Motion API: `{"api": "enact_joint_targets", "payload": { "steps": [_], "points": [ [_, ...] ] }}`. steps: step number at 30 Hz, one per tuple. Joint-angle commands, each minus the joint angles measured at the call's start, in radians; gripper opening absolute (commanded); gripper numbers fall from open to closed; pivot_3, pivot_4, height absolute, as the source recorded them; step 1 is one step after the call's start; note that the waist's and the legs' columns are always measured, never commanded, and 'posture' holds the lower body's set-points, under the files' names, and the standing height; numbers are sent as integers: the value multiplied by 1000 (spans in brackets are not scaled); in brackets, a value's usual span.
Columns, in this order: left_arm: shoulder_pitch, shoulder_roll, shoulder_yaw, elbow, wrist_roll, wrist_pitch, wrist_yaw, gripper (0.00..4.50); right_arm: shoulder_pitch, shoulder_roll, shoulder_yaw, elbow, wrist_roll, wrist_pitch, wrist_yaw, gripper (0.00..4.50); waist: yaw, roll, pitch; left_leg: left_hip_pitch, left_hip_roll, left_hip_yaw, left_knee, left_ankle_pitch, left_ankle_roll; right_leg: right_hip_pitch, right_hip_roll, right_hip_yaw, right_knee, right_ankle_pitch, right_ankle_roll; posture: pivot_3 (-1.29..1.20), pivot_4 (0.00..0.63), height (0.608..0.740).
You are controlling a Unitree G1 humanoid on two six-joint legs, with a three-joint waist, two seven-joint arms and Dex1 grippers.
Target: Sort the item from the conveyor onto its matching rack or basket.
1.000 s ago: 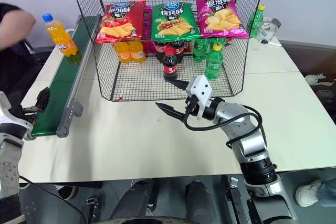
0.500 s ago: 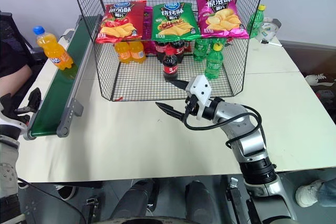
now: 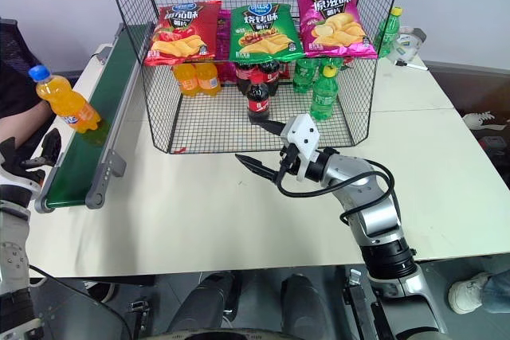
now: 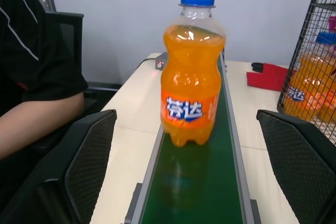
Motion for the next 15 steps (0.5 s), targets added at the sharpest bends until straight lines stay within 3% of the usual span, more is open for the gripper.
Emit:
{"api": "enact_joint_targets", "payload": {
  "steps": [1, 15],
  "points": [
    [-10, 21, 20, -11, 1, -26, 0, 4480, -28, 9, 2, -13, 4, -24, 3, 4500, 0, 0, 0, 0, 0, 0, 0, 0, 0, 0, 0, 0, 0, 0, 0, 0, 150, 740],
    [-6, 21, 15, -13, 5, -19, -1, 4480, -22, 12, 11, -25, 7, -17, 3, 4500, 0, 0, 0, 0, 0, 0, 0, 0, 0, 0, 0, 0, 0, 0, 0, 0, 150, 740]
  ]
}}
